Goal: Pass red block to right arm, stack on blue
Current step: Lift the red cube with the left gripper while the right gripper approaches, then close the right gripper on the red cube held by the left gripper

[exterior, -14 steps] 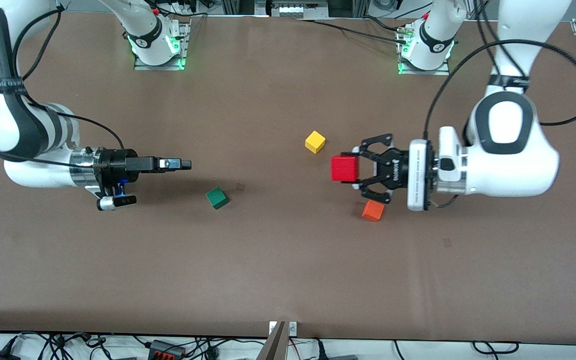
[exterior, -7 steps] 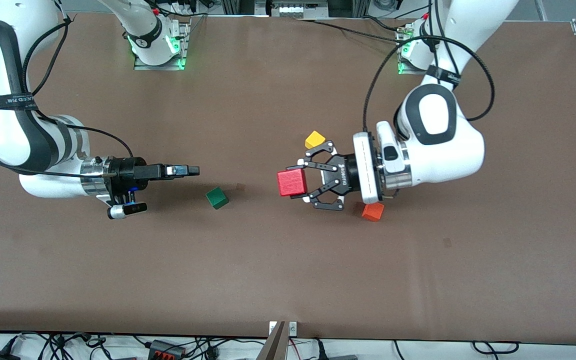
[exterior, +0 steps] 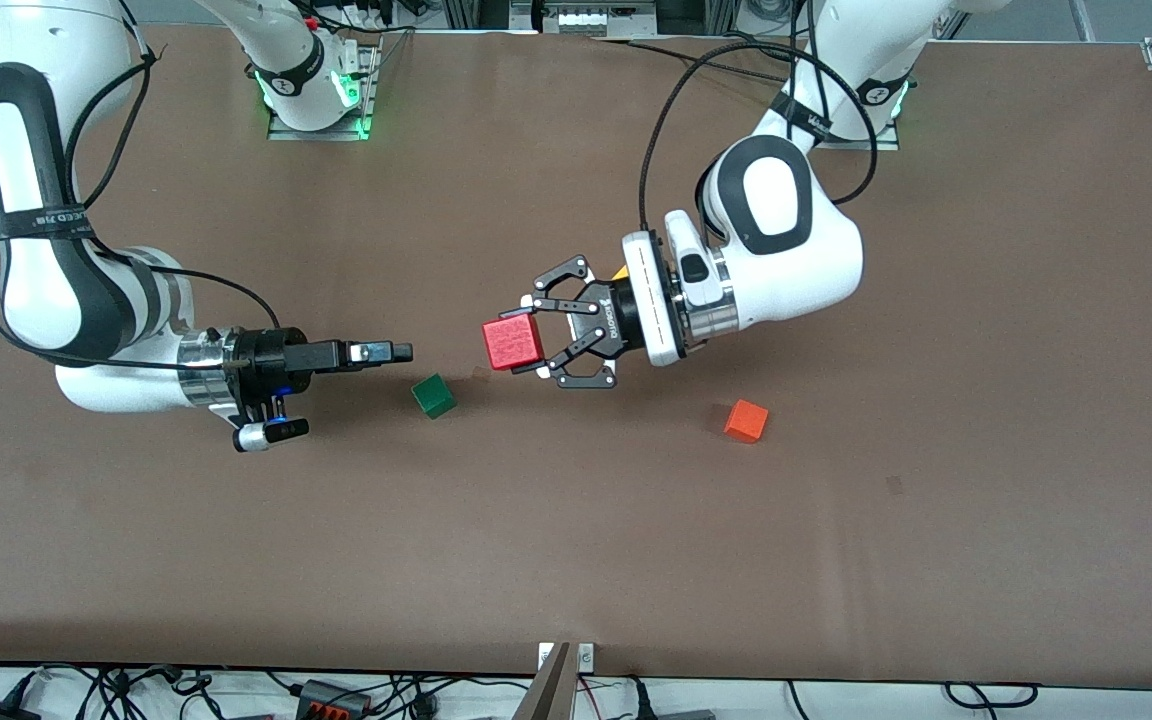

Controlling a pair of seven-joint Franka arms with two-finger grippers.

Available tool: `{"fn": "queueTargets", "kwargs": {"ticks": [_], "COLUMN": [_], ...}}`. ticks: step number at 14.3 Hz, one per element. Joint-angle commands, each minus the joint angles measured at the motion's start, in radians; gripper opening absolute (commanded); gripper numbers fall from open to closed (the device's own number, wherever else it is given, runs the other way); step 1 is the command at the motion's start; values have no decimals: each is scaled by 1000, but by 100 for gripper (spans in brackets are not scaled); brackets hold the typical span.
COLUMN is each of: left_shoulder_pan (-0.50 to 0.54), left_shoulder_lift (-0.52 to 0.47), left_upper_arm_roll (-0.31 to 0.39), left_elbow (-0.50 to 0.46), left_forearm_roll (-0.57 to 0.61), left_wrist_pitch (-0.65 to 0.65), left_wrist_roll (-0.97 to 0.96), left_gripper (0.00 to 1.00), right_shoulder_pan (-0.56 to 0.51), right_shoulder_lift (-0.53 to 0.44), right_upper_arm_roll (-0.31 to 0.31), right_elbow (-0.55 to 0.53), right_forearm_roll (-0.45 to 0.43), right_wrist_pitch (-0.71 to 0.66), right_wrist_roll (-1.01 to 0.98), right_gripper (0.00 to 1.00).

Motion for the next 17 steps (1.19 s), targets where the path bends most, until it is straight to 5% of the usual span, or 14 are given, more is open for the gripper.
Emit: {"fn": "queueTargets", "kwargs": {"ticks": [1, 17], "left_shoulder_pan": [-48, -77], "left_shoulder_lift": [-8, 48], "left_upper_arm_roll": [7, 7], "left_elbow": [3, 35], "left_forearm_roll": [-74, -85], "left_wrist_pitch": [85, 99], "left_wrist_roll": [51, 109], "left_gripper": [9, 9], "right_shoulder_pan": [10, 109], "right_shoulder_lift": [72, 121], "right_upper_arm_roll": [-3, 4], "right_elbow": [127, 178], "right_forearm_roll": [10, 54], "right_wrist_pitch": [-17, -23], "right_wrist_roll": [77, 180], "right_gripper": [100, 100]}}
